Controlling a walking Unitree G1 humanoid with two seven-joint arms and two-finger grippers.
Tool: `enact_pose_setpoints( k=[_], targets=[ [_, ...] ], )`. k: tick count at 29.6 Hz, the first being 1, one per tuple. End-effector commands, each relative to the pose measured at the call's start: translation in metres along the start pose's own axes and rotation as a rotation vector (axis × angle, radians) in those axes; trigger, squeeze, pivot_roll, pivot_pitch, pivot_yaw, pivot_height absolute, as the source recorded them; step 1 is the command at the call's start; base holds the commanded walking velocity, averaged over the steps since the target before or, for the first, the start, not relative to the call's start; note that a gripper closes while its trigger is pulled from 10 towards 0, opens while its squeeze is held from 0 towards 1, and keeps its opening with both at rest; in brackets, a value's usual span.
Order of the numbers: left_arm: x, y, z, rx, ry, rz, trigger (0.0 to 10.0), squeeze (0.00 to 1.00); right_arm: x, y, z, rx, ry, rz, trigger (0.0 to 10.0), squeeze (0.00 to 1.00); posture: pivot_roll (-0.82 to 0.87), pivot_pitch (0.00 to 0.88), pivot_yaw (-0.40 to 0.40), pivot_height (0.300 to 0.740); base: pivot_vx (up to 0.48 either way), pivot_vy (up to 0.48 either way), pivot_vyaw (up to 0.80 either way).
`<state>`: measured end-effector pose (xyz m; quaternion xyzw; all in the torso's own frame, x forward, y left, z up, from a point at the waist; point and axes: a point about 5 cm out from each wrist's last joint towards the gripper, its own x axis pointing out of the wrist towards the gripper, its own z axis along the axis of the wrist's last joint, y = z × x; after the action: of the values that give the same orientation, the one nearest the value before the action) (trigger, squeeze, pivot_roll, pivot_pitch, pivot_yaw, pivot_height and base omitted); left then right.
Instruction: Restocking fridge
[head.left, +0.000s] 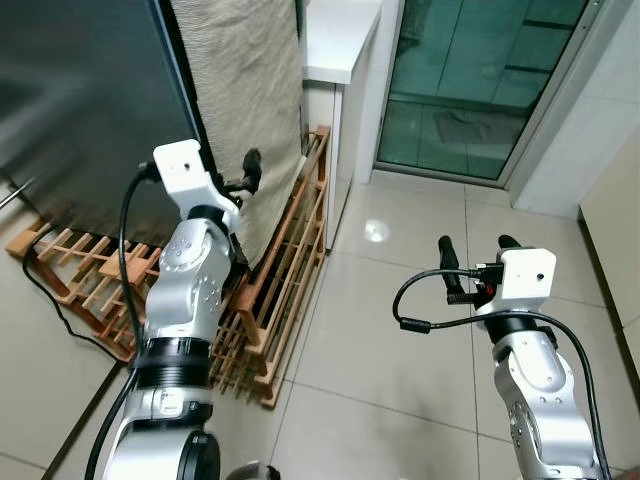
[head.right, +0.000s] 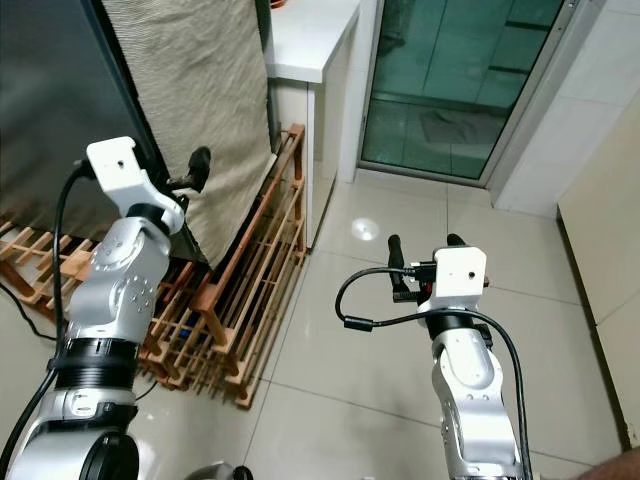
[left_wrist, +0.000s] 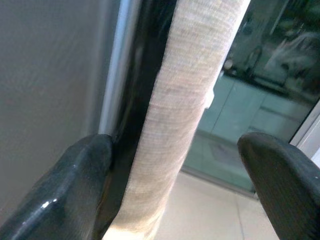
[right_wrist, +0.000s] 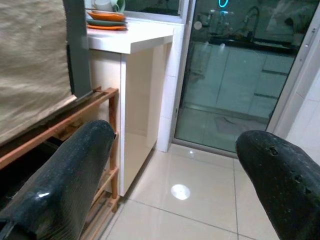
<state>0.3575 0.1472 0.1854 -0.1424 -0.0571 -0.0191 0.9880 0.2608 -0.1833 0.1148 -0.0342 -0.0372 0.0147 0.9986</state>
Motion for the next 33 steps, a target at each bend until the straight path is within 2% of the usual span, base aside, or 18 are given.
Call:
enact_pose_setpoints(
  k=[1, 5, 8, 10, 11, 12, 15, 16, 19, 24, 27, 29, 32, 33],
  targets=[
    [0.005, -0.013, 0.003, 0.008, -0.015, -0.039, 10.0, 0.00, 0.003, -0.001, 0.002, -0.012, -0.004, 0.005, 10.0, 0.00, -0.14, 0.000, 0.026, 0.740, 0.000, 0.000, 0.00],
    [0.009, -0.025, 0.004, -0.010, -0.018, -0.088, 10.0, 0.00, 0.004, -0.002, 0.003, -0.012, -0.006, 0.002, 10.0, 0.00, -0.15, 0.000, 0.025, 0.740, 0.000, 0.000, 0.00],
    [0.010, -0.048, 0.000, -0.065, -0.009, -0.258, 10.0, 0.00, 0.004, -0.004, 0.002, -0.014, -0.005, -0.002, 10.0, 0.00, -0.15, 0.000, 0.021, 0.740, 0.000, 0.000, 0.00],
    [0.011, -0.068, -0.005, -0.079, 0.013, -0.384, 10.0, 0.00, 0.004, -0.004, 0.002, -0.014, -0.004, -0.003, 10.0, 0.00, -0.15, 0.000, 0.015, 0.740, 0.000, 0.000, 0.00],
    [0.012, -0.085, -0.010, -0.093, 0.034, -0.479, 10.0, 0.00, 0.005, -0.004, 0.002, -0.015, -0.005, -0.003, 10.0, 0.00, -0.15, 0.000, 0.015, 0.740, 0.000, 0.000, 0.00],
    [0.012, -0.085, -0.010, -0.093, 0.034, -0.479, 10.0, 0.00, 0.005, -0.004, 0.002, -0.015, -0.005, -0.003, 10.0, 0.00, -0.15, 0.000, 0.015, 0.740, 0.000, 0.000, 0.00],
    [0.010, -0.106, -0.016, -0.183, 0.077, -0.589, 10.0, 0.00, 0.008, -0.005, 0.003, -0.016, -0.009, -0.004, 10.0, 0.00, -0.16, 0.000, 0.020, 0.740, 0.000, 0.000, 0.00],
    [0.006, -0.120, -0.018, -0.239, 0.099, -0.676, 10.0, 0.00, 0.009, -0.005, 0.004, -0.016, -0.011, -0.008, 10.0, 0.00, -0.16, 0.000, 0.020, 0.740, 0.000, 0.000, 0.00],
    [0.001, -0.131, -0.017, -0.266, 0.093, -0.737, 10.0, 0.00, 0.009, -0.005, 0.004, -0.014, -0.014, -0.013, 10.0, 0.00, -0.17, 0.000, 0.029, 0.740, 0.000, 0.000, 0.00],
    [-0.034, -0.179, -0.010, -0.396, 0.086, -1.100, 10.0, 0.00, 0.010, -0.003, 0.004, -0.009, -0.013, -0.010, 10.0, 0.00, -0.17, 0.000, 0.031, 0.740, 0.000, 0.000, 0.00],
    [-0.041, -0.185, -0.009, -0.373, 0.079, -1.157, 10.0, 0.00, 0.010, -0.002, 0.002, -0.007, -0.007, -0.007, 10.0, 0.00, -0.17, 0.000, 0.031, 0.740, 0.000, 0.000, 0.00],
    [-0.043, -0.179, -0.012, -0.319, 0.082, -1.147, 10.0, 0.00, 0.009, 0.001, 0.001, -0.006, -0.003, -0.001, 10.0, 0.00, -0.17, 0.000, 0.039, 0.740, 0.000, 0.000, 0.00],
    [-0.036, -0.149, -0.015, -0.250, 0.088, -1.018, 10.0, 0.00, 0.006, 0.003, -0.001, 0.001, 0.004, 0.000, 10.0, 0.00, -0.17, 0.000, 0.043, 0.740, 0.000, 0.000, 0.00],
    [-0.032, -0.127, -0.015, -0.187, 0.075, -0.908, 10.0, 0.00, 0.004, 0.003, -0.003, 0.009, 0.010, -0.006, 10.0, 0.00, -0.17, 0.000, 0.045, 0.740, 0.000, 0.000, 0.00]
  ],
)
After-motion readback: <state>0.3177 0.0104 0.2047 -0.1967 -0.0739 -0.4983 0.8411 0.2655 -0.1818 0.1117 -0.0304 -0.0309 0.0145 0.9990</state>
